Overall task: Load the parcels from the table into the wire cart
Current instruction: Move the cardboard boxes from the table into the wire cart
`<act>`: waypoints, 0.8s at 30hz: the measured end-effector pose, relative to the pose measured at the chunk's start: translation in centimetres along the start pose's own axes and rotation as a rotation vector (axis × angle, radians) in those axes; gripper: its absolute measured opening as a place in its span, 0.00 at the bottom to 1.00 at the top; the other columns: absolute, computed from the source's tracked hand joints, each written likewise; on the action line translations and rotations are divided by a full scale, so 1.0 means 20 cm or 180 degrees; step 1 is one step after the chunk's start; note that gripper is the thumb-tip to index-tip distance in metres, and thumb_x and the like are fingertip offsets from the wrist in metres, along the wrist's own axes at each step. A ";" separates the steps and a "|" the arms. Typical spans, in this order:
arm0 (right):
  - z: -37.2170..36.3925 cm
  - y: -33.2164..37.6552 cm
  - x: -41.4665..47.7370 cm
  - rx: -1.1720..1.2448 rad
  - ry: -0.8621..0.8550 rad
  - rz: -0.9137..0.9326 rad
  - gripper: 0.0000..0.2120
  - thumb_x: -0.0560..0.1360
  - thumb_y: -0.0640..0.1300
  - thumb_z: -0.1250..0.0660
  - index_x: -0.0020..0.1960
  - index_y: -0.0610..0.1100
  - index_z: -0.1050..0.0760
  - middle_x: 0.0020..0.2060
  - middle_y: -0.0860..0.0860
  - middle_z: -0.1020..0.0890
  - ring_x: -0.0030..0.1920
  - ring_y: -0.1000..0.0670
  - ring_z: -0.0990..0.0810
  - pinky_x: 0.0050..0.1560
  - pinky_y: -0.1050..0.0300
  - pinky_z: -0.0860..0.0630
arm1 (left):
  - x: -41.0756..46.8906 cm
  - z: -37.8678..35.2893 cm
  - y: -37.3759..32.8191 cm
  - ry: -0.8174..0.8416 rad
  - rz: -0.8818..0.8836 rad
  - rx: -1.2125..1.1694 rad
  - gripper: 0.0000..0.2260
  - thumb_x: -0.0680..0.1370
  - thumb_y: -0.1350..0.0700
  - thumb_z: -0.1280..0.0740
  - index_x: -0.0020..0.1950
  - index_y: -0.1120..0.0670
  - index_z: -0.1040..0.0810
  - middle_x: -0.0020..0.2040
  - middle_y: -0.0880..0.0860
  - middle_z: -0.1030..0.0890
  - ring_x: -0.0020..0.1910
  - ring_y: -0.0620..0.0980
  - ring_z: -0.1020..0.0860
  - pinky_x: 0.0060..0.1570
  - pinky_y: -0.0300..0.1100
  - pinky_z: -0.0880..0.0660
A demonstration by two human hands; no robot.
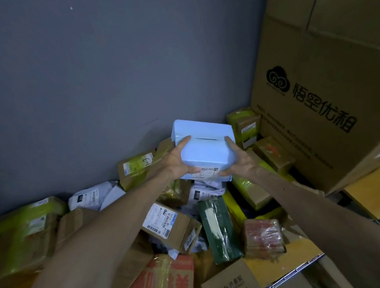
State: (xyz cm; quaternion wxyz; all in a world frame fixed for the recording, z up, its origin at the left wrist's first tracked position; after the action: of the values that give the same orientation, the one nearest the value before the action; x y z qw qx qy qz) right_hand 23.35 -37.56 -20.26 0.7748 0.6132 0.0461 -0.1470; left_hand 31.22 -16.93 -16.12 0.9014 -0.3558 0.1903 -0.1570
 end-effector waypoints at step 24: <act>-0.08 0.43 -0.56 -0.1654 -0.0576 0.0491 0.56 0.67 0.52 0.20 0.80 0.56 0.56 0.74 0.43 0.34 0.71 0.40 0.33 0.64 0.49 0.28 | -0.47 0.21 -0.06 -0.0149 -0.0644 -0.0428 0.48 0.65 0.53 0.19 0.77 0.35 0.42 0.79 0.50 0.40 0.77 0.55 0.41 0.73 0.55 0.35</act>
State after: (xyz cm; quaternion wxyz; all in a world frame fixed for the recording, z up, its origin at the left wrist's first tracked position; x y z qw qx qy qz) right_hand 15.24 -32.27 -9.68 0.9158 0.3801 -0.0339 -0.1251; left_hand 24.70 -11.41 -10.22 0.8593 -0.4363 0.1424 -0.2257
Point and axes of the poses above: each hand's wrist, its own x-axis towards the middle knuckle, its own z-axis out of the back of the hand, y = z × x, the point moved 3 cm from there along x, towards the middle knuckle
